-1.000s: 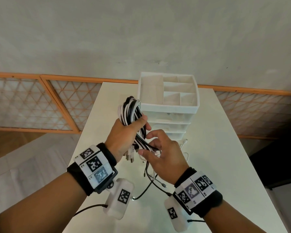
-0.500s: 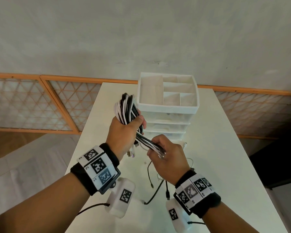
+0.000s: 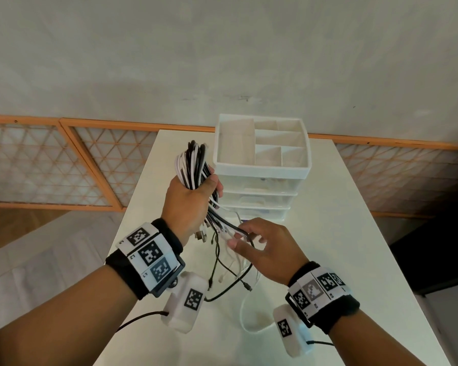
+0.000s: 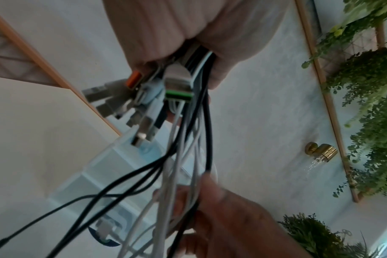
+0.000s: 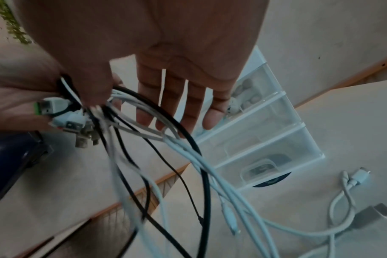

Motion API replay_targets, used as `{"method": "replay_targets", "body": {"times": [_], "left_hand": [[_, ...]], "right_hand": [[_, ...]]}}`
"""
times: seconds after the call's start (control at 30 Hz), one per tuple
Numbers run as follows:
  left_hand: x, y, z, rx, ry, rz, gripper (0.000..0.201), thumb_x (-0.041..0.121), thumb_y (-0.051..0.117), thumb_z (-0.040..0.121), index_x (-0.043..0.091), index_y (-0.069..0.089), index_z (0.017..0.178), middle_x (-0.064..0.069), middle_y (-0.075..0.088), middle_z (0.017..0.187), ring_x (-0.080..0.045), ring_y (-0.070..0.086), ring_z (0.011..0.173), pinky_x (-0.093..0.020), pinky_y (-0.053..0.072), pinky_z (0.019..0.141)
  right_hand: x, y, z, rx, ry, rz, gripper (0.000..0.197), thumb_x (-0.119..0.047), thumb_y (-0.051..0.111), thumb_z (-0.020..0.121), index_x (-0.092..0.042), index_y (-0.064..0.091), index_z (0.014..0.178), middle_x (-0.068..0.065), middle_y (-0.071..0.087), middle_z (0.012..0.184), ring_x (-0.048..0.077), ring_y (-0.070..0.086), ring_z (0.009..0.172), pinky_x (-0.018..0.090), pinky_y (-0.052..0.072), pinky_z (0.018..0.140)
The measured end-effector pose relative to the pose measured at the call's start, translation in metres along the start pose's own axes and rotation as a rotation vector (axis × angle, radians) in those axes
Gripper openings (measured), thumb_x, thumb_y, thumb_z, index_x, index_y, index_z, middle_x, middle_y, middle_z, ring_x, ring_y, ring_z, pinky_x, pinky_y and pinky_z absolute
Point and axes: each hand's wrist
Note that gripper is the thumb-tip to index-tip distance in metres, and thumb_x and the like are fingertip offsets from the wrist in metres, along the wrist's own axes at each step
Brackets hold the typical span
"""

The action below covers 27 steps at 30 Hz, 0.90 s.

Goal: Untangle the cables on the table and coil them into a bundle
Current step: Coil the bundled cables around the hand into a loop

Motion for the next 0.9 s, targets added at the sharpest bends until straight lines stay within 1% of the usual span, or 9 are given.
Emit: {"method": "replay_targets", "body": {"times": [0.1, 0.17, 0.27, 0.33, 0.4, 0.5, 0.6, 0.8, 0.9], "left_hand": [[0.003, -0.003, -0.001, -0.072, -0.011, -0.059, 0.018, 0.006, 0.050, 0.100, 0.003, 0.061, 0.086, -0.016, 0.063, 0.074, -0.025, 0.059, 0.071, -0.029, 0.052, 0.063], [0.008, -0.003, -0.004, -0.119, -0.028, -0.113, 0.016, 0.011, 0.050, 0.101, 0.005, 0.060, 0.089, -0.013, 0.063, 0.076, -0.029, 0.064, 0.072, -0.039, 0.055, 0.063], [0.013, -0.001, -0.007, -0.171, -0.028, -0.101, 0.021, 0.019, 0.051, 0.102, 0.002, 0.061, 0.094, -0.007, 0.066, 0.077, -0.029, 0.072, 0.072, -0.048, 0.058, 0.067], [0.013, 0.000, -0.007, -0.195, -0.026, -0.092, 0.024, 0.022, 0.051, 0.102, 0.004, 0.063, 0.092, -0.008, 0.067, 0.077, -0.033, 0.072, 0.071, -0.051, 0.058, 0.068], [0.011, -0.001, -0.009, -0.233, -0.021, -0.078, 0.028, 0.029, 0.054, 0.100, 0.011, 0.067, 0.082, -0.013, 0.068, 0.076, -0.039, 0.071, 0.071, -0.054, 0.058, 0.070], [0.009, -0.004, -0.012, -0.256, -0.015, -0.074, 0.030, 0.035, 0.054, 0.098, 0.016, 0.068, 0.079, -0.015, 0.068, 0.076, -0.042, 0.070, 0.071, -0.053, 0.057, 0.071], [0.010, -0.007, -0.011, -0.244, -0.023, -0.176, 0.024, 0.026, 0.051, 0.101, 0.006, 0.061, 0.095, -0.015, 0.064, 0.078, -0.038, 0.067, 0.067, -0.047, 0.057, 0.068], [0.015, -0.007, -0.016, -0.414, -0.120, -0.339, 0.029, 0.028, 0.048, 0.100, 0.001, 0.056, 0.099, -0.022, 0.057, 0.076, -0.033, 0.060, 0.062, -0.040, 0.054, 0.062], [0.022, -0.006, -0.016, -0.458, -0.113, -0.337, 0.032, 0.030, 0.048, 0.099, 0.000, 0.057, 0.099, -0.022, 0.056, 0.075, -0.032, 0.058, 0.059, -0.040, 0.053, 0.061]], "right_hand": [[0.000, -0.002, 0.002, 0.104, 0.052, 0.194, 0.030, -0.048, 0.057, 0.095, -0.023, 0.072, 0.103, -0.013, 0.072, 0.102, 0.002, 0.066, 0.095, 0.021, 0.051, 0.080], [0.002, -0.004, 0.008, 0.182, 0.122, 0.222, 0.016, -0.035, 0.061, 0.096, -0.022, 0.068, 0.102, -0.010, 0.070, 0.096, 0.003, 0.064, 0.084, 0.019, 0.049, 0.071], [0.004, -0.003, 0.018, 0.014, 0.180, 0.105, 0.015, -0.038, 0.064, 0.094, -0.029, 0.069, 0.105, -0.014, 0.070, 0.097, 0.004, 0.064, 0.086, 0.017, 0.047, 0.075], [0.003, -0.003, 0.023, -0.066, 0.161, 0.093, 0.010, -0.031, 0.066, 0.093, -0.031, 0.074, 0.088, -0.010, 0.075, 0.085, 0.007, 0.067, 0.079, 0.021, 0.048, 0.075], [0.000, -0.006, 0.027, -0.030, 0.135, 0.120, 0.014, -0.022, 0.068, 0.090, -0.030, 0.074, 0.080, -0.006, 0.075, 0.080, 0.014, 0.067, 0.074, 0.022, 0.050, 0.073], [-0.008, -0.011, 0.028, -0.145, 0.118, 0.187, 0.023, -0.018, 0.071, 0.088, -0.037, 0.070, 0.075, -0.014, 0.072, 0.075, 0.001, 0.061, 0.064, 0.012, 0.047, 0.068], [-0.006, -0.007, 0.025, -0.235, 0.109, 0.155, 0.032, -0.017, 0.066, 0.093, -0.032, 0.065, 0.064, -0.016, 0.069, 0.069, -0.006, 0.058, 0.056, 0.011, 0.043, 0.063], [-0.017, -0.006, 0.033, 0.059, 0.017, 0.088, 0.017, -0.008, 0.052, 0.098, -0.014, 0.066, 0.089, -0.008, 0.067, 0.061, -0.001, 0.059, 0.050, 0.008, 0.039, 0.055], [-0.013, -0.002, 0.040, 0.086, -0.083, -0.007, 0.022, -0.007, 0.044, 0.092, -0.020, 0.061, 0.084, 0.003, 0.072, 0.071, 0.011, 0.063, 0.059, 0.023, 0.049, 0.058]]}}
Point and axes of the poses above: each hand's wrist, its own z-axis towards the middle knuckle, its own y-axis out of the palm, x = y × z
